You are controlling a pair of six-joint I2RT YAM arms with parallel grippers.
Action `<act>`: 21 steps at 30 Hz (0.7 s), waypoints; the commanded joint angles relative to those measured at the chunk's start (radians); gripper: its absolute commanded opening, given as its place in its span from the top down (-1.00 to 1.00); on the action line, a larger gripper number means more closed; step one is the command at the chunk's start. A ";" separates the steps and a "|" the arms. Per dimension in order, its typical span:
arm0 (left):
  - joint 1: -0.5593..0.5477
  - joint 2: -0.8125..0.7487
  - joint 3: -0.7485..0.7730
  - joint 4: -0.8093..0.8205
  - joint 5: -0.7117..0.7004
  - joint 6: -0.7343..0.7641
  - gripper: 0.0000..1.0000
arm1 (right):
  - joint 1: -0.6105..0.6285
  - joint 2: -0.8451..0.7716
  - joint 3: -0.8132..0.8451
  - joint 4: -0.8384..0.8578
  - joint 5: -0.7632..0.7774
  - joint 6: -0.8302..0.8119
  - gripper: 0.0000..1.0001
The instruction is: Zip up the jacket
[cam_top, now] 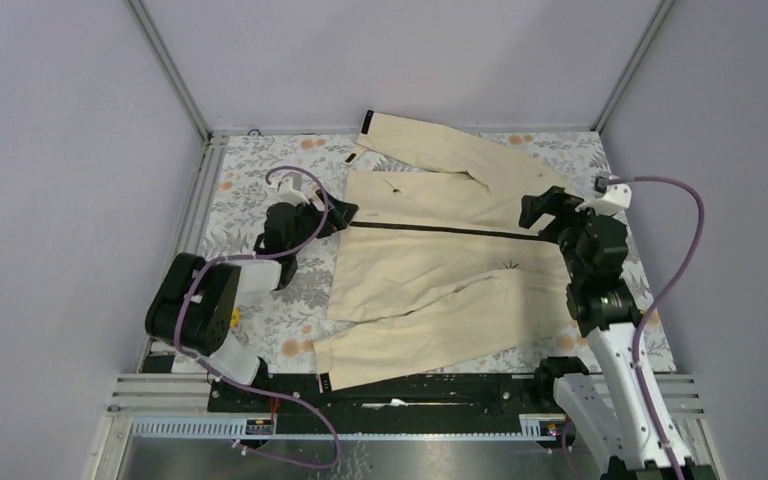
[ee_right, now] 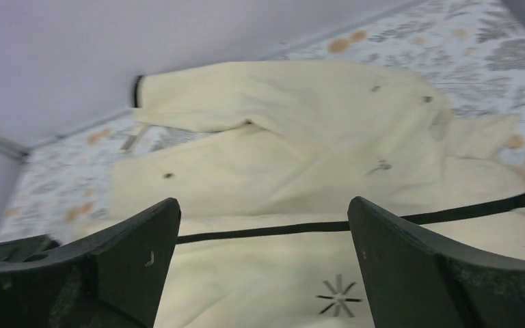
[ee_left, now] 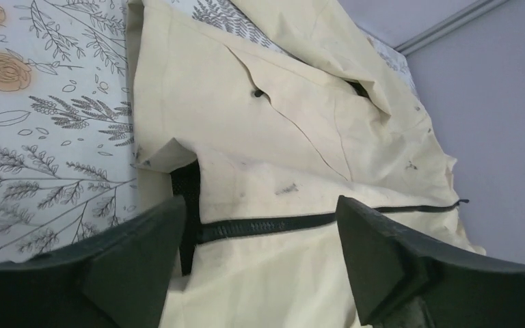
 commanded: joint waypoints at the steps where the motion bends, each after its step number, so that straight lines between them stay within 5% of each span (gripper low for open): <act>1: 0.003 -0.234 0.022 -0.265 -0.060 0.088 -0.80 | -0.001 -0.159 -0.043 -0.002 -0.265 0.197 -0.99; 4: 0.004 -0.455 0.033 -0.455 -0.056 0.100 -0.85 | -0.001 -0.260 0.041 -0.120 -0.362 0.137 -0.99; 12: 0.005 -0.866 0.489 -1.038 0.002 0.222 -0.98 | -0.002 -0.408 0.358 -0.320 -0.029 0.010 -0.99; 21: 0.005 -1.011 0.802 -1.166 0.053 0.256 -0.98 | -0.002 -0.487 0.592 -0.355 0.176 -0.057 -0.99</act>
